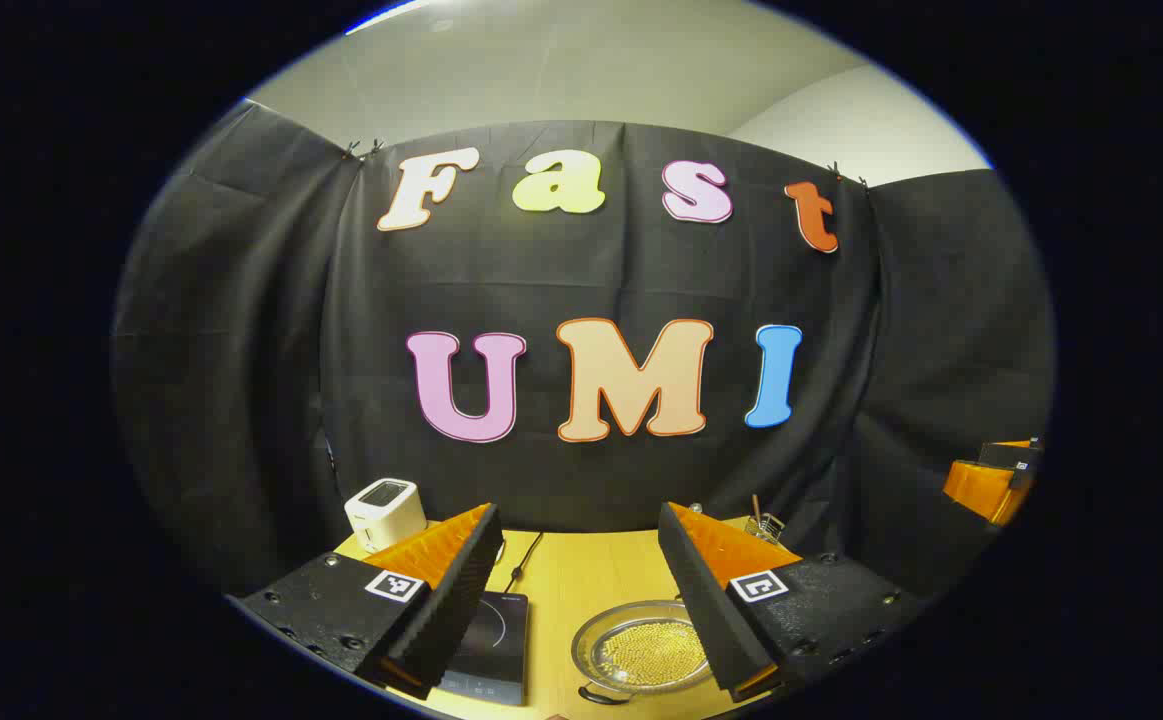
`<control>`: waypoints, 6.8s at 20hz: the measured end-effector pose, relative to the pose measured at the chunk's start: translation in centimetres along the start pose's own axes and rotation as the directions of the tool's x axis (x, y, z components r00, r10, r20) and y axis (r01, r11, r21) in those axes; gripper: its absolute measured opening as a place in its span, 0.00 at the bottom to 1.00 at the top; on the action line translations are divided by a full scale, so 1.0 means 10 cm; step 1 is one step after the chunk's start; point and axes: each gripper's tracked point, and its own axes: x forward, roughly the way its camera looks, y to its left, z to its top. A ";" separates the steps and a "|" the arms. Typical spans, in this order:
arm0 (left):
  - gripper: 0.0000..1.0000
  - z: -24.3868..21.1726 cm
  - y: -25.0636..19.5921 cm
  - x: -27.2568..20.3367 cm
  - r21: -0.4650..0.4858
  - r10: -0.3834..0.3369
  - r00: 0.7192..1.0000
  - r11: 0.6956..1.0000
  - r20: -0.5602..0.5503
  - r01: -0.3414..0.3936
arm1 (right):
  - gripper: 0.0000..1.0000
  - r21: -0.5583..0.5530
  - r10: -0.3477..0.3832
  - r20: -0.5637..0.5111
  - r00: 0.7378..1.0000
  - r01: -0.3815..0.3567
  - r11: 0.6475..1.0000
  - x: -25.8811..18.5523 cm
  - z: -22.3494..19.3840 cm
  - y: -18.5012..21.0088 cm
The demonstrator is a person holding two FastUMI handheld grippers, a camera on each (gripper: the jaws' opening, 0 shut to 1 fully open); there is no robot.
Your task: First push the handle of the pot to place it horizontally, then grasp the pot with both hands and set it on the induction cooktop.
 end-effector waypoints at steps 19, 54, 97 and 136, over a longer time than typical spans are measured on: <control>0.99 -0.25 -0.12 -0.09 -0.002 0.094 0.995 0.996 -0.014 -0.094 | 0.94 -0.030 0.013 0.017 1.000 -0.012 0.999 0.10 -0.13 -0.47; 0.96 -0.42 0.70 -0.38 0.009 0.226 0.974 0.974 -0.033 -0.226 | 0.04 0.070 0.338 -0.434 0.835 -0.343 0.937 0.15 -1.97 0.86; 0.96 -1.48 2.13 -0.20 -0.047 0.072 0.954 0.995 -0.290 -0.089 | 0.01 -0.023 0.029 -0.896 0.443 -0.113 0.993 0.21 -4.56 2.19; 0.96 -1.98 2.33 -0.05 -0.109 0.039 0.915 0.990 -0.402 -0.090 | 0.00 0.310 0.280 -0.862 0.423 0.002 0.951 0.87 -4.30 3.47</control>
